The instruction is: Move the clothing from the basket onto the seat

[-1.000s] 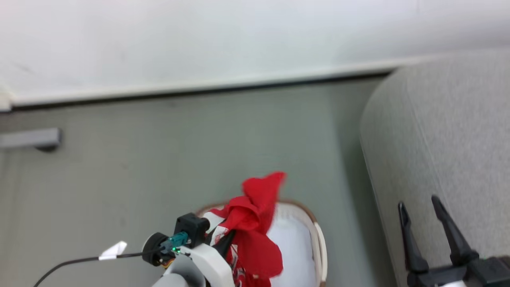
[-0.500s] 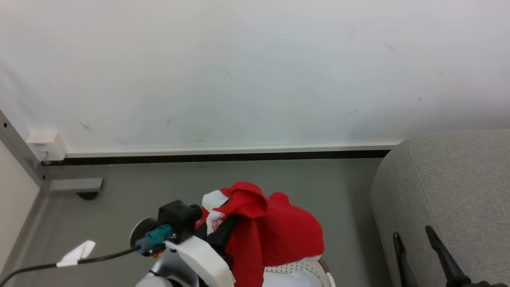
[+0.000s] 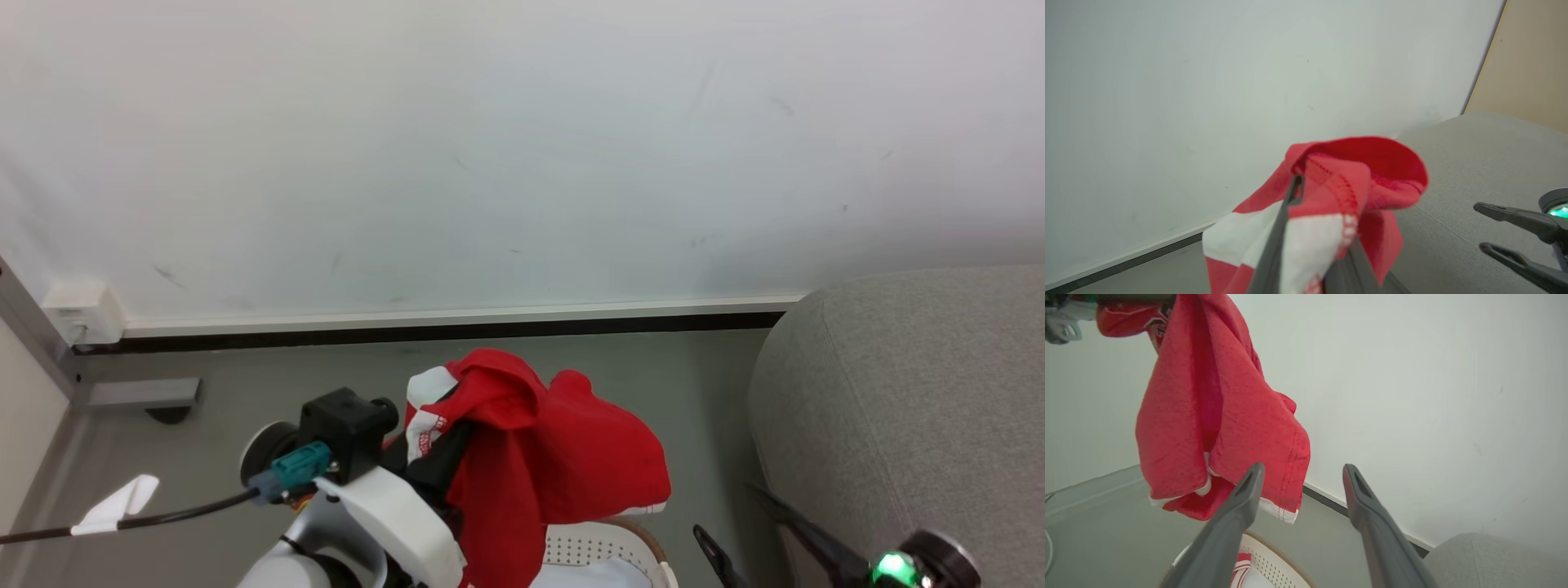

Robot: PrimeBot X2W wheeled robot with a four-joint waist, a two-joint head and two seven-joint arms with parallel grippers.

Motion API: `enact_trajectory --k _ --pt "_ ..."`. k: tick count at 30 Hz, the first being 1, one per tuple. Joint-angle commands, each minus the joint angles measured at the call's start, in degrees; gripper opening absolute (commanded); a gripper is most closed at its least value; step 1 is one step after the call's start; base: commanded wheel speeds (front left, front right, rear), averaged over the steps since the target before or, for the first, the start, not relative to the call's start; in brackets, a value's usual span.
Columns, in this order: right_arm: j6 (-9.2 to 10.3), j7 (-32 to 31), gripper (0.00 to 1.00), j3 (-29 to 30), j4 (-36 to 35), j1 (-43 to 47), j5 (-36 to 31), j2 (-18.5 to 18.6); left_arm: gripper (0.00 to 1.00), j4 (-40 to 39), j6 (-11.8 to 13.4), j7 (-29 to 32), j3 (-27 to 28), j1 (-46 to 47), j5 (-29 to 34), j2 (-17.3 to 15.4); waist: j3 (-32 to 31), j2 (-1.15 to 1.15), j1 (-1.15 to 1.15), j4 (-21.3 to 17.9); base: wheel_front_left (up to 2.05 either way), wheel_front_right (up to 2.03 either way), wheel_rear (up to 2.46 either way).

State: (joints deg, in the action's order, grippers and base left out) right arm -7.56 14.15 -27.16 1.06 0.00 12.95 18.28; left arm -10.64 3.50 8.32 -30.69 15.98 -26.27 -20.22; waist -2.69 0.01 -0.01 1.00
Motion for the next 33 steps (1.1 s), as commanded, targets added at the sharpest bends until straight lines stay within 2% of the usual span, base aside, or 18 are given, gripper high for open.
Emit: enact_trajectory --k 1,7,10,14,18,23,28,32,33 --pt "0.14 -0.63 1.00 -1.41 -0.90 -2.26 0.70 1.83 0.00 -0.42 -0.10 0.05 0.02 0.48 -0.09 -0.33 -0.06 -0.01 0.01 -0.26 0.00 0.00 0.00" --pt "0.14 -5.34 1.00 -10.61 -3.89 -12.74 4.52 9.86 0.00 -0.82 -0.37 0.40 -0.74 0.74 -0.13 -0.04 0.00 -0.01 0.01 -0.52 0.00 0.00 0.00" --pt "0.14 -7.19 1.00 -15.94 -3.78 -17.71 7.22 11.88 0.00 -0.87 -0.48 0.44 -1.49 0.88 -0.12 0.43 0.06 -0.01 0.01 -0.20 0.00 0.00 0.00" --pt "0.14 -8.48 1.00 -23.25 -1.29 -24.32 10.78 12.83 0.00 -0.71 -1.11 0.57 -2.70 1.45 -0.09 0.94 0.12 -0.01 0.01 0.62 0.00 0.00 0.00" --pt "0.14 -7.07 1.00 -28.73 3.94 -30.54 12.33 10.96 0.00 -0.41 -1.77 1.03 -4.14 1.65 0.18 1.50 0.13 -0.01 0.01 1.47 0.00 0.00 0.00" --pt "0.14 -3.64 1.00 -33.68 12.86 -34.09 16.66 5.30 0.00 -0.23 -2.29 1.13 -5.55 2.14 -0.32 2.62 0.08 -0.01 0.01 2.56 0.00 0.00 0.00" --pt "0.14 -0.60 1.00 -37.09 21.15 -34.68 22.95 -0.13 0.00 0.22 -2.40 0.49 -6.17 2.68 -0.88 4.04 -0.06 -0.01 0.01 3.78 0.00 0.00 0.00" --pt "0.14 0.68 1.00 -39.91 24.66 -35.17 26.45 -2.77 0.00 0.45 -2.72 0.45 -6.51 2.89 -1.46 4.35 0.00 -0.01 0.01 4.27 0.00 0.00 0.00" --pt "0.14 0.85 0.49 -40.72 25.02 -35.42 27.23 -3.21 0.00 0.50 -2.81 0.39 -6.54 2.85 -1.63 4.32 0.03 -0.01 0.01 4.33 0.00 0.00 0.00"
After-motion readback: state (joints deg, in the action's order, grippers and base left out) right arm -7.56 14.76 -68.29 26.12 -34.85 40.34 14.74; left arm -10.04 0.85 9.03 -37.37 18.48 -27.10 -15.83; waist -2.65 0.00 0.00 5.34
